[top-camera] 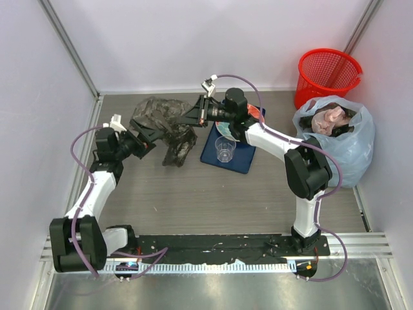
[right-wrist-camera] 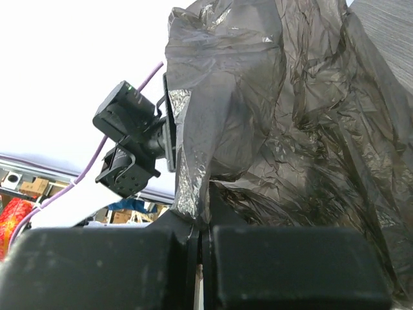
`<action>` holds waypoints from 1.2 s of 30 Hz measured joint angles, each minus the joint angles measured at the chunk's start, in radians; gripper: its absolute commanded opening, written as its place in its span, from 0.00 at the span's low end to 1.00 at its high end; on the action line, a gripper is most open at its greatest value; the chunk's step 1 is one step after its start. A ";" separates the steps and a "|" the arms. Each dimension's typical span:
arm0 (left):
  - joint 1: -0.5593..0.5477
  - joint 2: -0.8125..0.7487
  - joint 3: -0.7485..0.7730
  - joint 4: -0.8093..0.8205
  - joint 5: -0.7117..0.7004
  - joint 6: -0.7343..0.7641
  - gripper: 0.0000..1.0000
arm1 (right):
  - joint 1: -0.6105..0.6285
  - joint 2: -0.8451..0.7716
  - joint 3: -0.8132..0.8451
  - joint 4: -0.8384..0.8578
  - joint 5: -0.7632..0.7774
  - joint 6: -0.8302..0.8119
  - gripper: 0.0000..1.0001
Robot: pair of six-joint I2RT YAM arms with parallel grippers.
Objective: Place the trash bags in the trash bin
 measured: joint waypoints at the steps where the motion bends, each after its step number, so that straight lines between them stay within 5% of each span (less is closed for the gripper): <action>1: -0.004 0.017 0.005 0.002 -0.012 -0.007 0.89 | 0.002 0.000 -0.001 0.000 0.000 0.000 0.01; 13: -0.005 0.127 0.021 0.116 -0.094 -0.149 0.71 | 0.008 0.000 -0.007 -0.017 -0.006 -0.024 0.01; 23: 0.021 0.164 0.031 0.021 -0.098 -0.111 0.00 | 0.005 0.002 0.103 -0.090 -0.045 -0.093 0.01; 31: 0.274 0.149 0.113 -0.227 -0.033 0.132 0.00 | -0.124 0.053 0.360 -0.481 0.040 -0.378 0.01; 36: 0.166 0.235 0.407 -0.406 -0.013 0.372 0.00 | -0.158 0.259 0.660 -0.732 0.127 -0.530 0.01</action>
